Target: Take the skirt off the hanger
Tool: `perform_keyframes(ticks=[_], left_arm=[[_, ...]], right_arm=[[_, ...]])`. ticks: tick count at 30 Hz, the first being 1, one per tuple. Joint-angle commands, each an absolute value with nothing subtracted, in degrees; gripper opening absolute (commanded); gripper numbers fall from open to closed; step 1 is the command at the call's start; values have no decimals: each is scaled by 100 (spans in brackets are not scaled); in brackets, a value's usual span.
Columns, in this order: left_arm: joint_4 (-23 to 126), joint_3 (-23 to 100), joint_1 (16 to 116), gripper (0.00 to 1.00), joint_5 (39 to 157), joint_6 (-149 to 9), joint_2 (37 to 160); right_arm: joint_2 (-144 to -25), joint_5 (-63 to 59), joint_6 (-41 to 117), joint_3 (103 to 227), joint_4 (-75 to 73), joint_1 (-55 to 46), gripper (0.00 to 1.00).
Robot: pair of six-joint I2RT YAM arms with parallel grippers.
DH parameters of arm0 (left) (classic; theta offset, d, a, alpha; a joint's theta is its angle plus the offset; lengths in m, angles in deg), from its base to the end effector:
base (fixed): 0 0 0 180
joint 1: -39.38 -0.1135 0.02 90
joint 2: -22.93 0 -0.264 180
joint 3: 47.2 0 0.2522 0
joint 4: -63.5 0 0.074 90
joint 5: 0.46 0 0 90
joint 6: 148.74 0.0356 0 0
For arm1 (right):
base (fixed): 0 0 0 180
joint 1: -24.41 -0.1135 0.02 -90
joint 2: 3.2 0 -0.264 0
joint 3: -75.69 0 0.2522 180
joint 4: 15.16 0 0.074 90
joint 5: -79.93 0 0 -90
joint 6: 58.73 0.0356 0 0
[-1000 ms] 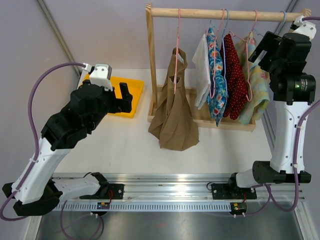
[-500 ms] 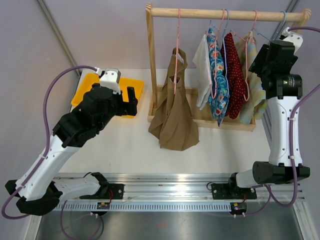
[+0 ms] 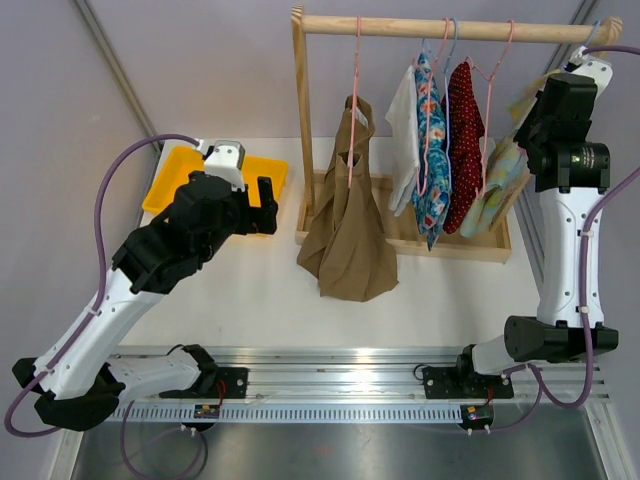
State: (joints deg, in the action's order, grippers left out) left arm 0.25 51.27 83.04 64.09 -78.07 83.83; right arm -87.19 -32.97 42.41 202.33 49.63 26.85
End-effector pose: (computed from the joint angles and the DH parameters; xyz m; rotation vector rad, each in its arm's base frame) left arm 0.1460 -0.1181 0.4520 0.1412 1.9775 -0.2668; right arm 0.2759 -0.0256 0.5067 0.4864 1.8741 -0.2896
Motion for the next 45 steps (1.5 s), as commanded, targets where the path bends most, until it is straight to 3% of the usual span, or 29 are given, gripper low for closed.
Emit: perform_keyframes(ticks=[1, 16, 23, 28, 36, 45], left_arm=[[193, 5216, 8324, 99, 6493, -7904, 8401], [-238, 5998, 8333, 99, 6608, -7852, 8568], [-387, 7114, 8578, 99, 7441, -7562, 9060], [-72, 7879, 9658, 99, 7698, -7298, 9649], [1352, 7774, 11653, 99, 7970, -6876, 10536], [1854, 8449, 12200, 99, 8339, -6902, 11696]], right_arm=[[-8644, -3214, 4278, 20774, 4738, 2705, 0], [-8143, -2397, 4427, 22084, 4905, 2705, 0], [-7205, -2037, 4831, 21225, 5266, 2705, 0], [-6544, -1834, 5087, 20398, 5450, 2696, 0], [-5779, -1315, 5307, 20151, 5828, 2705, 0], [-5462, -876, 5562, 20142, 5995, 2696, 0]])
